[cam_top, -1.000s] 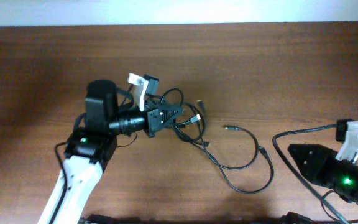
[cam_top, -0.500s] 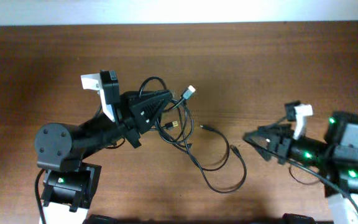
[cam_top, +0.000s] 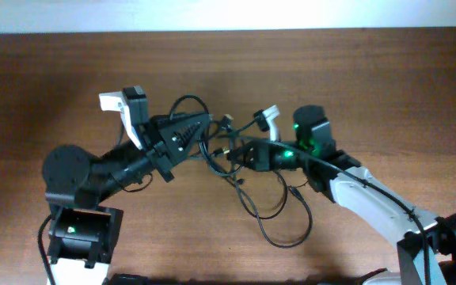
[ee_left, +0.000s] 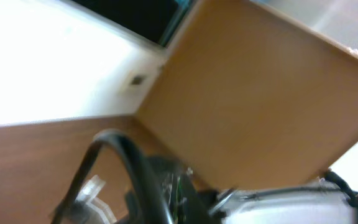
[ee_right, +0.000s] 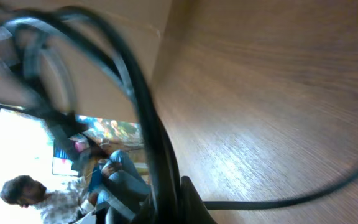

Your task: Untangle cables

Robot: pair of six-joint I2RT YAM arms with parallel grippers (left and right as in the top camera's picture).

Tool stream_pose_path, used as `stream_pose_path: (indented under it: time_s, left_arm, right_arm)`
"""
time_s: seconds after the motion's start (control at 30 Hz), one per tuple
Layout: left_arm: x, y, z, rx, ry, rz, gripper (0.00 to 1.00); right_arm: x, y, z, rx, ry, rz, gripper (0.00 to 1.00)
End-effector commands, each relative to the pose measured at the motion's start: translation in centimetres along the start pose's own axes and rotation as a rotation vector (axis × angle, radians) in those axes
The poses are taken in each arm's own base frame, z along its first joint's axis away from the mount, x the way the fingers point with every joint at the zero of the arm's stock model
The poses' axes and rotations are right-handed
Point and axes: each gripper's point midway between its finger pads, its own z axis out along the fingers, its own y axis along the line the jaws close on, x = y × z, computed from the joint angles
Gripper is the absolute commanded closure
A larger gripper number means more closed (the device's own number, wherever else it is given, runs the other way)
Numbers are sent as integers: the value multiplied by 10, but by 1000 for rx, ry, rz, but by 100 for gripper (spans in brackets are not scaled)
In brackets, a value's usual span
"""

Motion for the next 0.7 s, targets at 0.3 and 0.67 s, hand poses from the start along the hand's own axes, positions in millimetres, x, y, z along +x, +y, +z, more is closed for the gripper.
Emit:
stream_pose_path:
  time_s: [0.3,0.67]
  left_arm:
    - [86,192,-130,-1013,69,-524,22]
    - [220,167,-10,-694,556,-1210,42]
  right_arm:
    - [-29,-53,-104,21,-130,120,96]
    - [-9,-48,-58,92,-41,64,96]
